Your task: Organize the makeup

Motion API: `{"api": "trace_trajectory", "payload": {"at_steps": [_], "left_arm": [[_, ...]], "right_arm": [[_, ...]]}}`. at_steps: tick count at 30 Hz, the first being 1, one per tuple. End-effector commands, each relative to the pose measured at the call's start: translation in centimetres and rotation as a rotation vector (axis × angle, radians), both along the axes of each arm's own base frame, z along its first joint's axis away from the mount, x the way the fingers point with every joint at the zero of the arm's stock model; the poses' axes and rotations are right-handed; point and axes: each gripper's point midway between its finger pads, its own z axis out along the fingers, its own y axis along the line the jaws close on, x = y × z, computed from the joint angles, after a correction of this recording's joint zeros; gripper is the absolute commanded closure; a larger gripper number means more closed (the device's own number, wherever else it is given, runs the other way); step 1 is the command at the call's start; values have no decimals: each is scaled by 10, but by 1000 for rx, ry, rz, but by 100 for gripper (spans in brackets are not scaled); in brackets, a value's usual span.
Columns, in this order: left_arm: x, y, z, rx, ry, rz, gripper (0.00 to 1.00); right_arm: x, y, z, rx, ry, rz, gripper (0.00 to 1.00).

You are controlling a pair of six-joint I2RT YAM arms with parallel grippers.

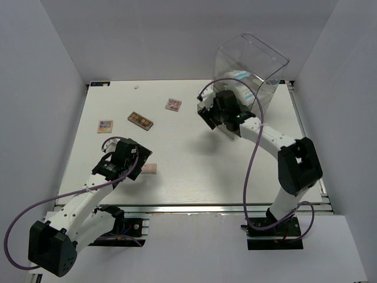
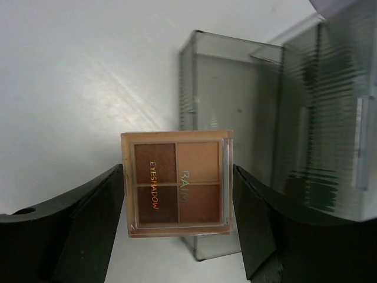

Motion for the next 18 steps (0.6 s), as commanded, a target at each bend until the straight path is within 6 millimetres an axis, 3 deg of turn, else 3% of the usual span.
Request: {"api": "trace_trajectory", "payload": {"at_steps": [1,6,7,10,16,18], "left_arm": [[1,-2,-2,-49,6,40,2],[-5,5,-3,-36,14,58,2],[-7,5,-4,-39,12,61,2],[-8,3,-8,-60,15,68,2],[-9,3,-12,-60,32,67,2],[-10,3,-15,-58,46,74,2]], "right_arm": [[61,-18,32,6,-143,-151,100],[100,-28,25,-19,-185,-189,100],[104,-28,16,-28,-176,-190,98],[114,-22,7,-35,-174,-178,82],[129,-13,6,-20,-163,-187,23],[126,-12,6,-18,-161,-178,16]]}}
